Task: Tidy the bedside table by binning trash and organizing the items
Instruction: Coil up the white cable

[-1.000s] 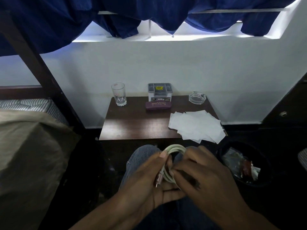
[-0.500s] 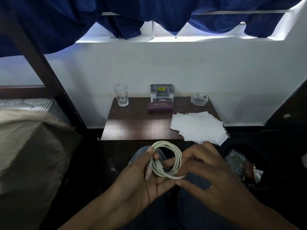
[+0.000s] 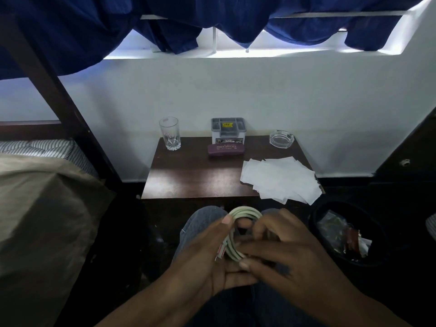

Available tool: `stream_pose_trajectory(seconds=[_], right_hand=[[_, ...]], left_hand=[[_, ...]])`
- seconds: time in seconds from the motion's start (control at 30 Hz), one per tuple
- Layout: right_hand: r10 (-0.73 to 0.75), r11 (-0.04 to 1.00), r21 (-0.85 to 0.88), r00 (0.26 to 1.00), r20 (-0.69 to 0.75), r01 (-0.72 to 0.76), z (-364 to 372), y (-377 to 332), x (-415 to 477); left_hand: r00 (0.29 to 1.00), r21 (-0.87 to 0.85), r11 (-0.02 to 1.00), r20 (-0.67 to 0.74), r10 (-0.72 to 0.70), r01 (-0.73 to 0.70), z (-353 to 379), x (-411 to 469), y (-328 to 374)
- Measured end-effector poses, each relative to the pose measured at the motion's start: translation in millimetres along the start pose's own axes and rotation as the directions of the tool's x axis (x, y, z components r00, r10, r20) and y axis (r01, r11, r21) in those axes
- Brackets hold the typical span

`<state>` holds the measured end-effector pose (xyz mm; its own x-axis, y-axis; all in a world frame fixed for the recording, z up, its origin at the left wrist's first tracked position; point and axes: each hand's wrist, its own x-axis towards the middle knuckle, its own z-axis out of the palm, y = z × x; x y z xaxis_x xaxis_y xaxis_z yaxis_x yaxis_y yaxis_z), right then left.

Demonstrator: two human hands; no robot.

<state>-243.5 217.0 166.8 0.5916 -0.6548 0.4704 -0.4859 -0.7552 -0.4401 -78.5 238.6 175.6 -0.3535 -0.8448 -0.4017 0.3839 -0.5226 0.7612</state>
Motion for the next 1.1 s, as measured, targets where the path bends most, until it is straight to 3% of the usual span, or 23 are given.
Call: stream_pose_trajectory(seconds=[0.07,0.17,0.27,0.33,0.37,0.53,0.67,0.83,0.97,1.03,1.1], right_hand=[[0.071,0.997,0.023,0.996,-0.051,-0.07,-3.7,-2.1,1.5],[0.345,0.91,0.298,0.926,-0.154,-0.289,-12.4,1.5,4.5],[0.573,0.652,0.575,0.818,0.053,-0.494,-15.8,4.2,9.4],[0.628,0.477,0.662,0.751,0.204,-0.578,-16.7,2.7,10.5],[0.639,0.444,0.672,0.735,0.227,-0.593,-17.8,2.3,10.7],[0.619,0.445,0.673,0.746,0.246,-0.591,-20.5,3.8,10.6],[0.662,0.44,0.683,0.725,0.192,-0.583,-17.6,3.0,10.5],[0.664,0.345,0.718,0.698,0.269,-0.605,-13.5,2.0,9.1],[0.657,0.273,0.742,0.682,0.32,-0.612,-7.6,0.3,7.9],[0.673,0.271,0.74,0.671,0.312,-0.615,-6.1,2.0,6.9],[0.686,0.274,0.737,0.662,0.301,-0.618,-5.3,4.6,6.6]], left_hand=[[1.0,-0.021,1.0,-0.013,0.006,-0.007,-1.5,0.7,2.5],[1.0,-0.008,1.0,0.004,-0.003,0.003,-4.1,1.9,4.4],[0.999,0.006,1.0,0.042,0.003,-0.003,-3.0,0.0,3.7],[0.997,0.022,1.0,0.081,0.017,-0.019,-2.3,-2.0,3.4],[0.995,0.031,0.999,0.095,0.023,-0.026,-3.2,-2.3,3.3],[0.992,0.111,0.991,0.108,0.06,-0.072,-7.1,-1.0,1.8],[0.994,0.167,0.981,-0.01,0.105,-0.102,-4.2,0.8,2.5],[0.943,0.288,0.928,-0.161,0.292,-0.238,-11.6,6.6,1.2],[0.88,0.484,0.807,-0.142,0.452,-0.337,-19.5,8.5,3.5],[0.882,0.475,0.812,-0.14,0.45,-0.339,-21.1,8.5,6.0],[0.908,0.35,0.885,-0.171,0.382,-0.307,-22.3,9.8,6.4]])
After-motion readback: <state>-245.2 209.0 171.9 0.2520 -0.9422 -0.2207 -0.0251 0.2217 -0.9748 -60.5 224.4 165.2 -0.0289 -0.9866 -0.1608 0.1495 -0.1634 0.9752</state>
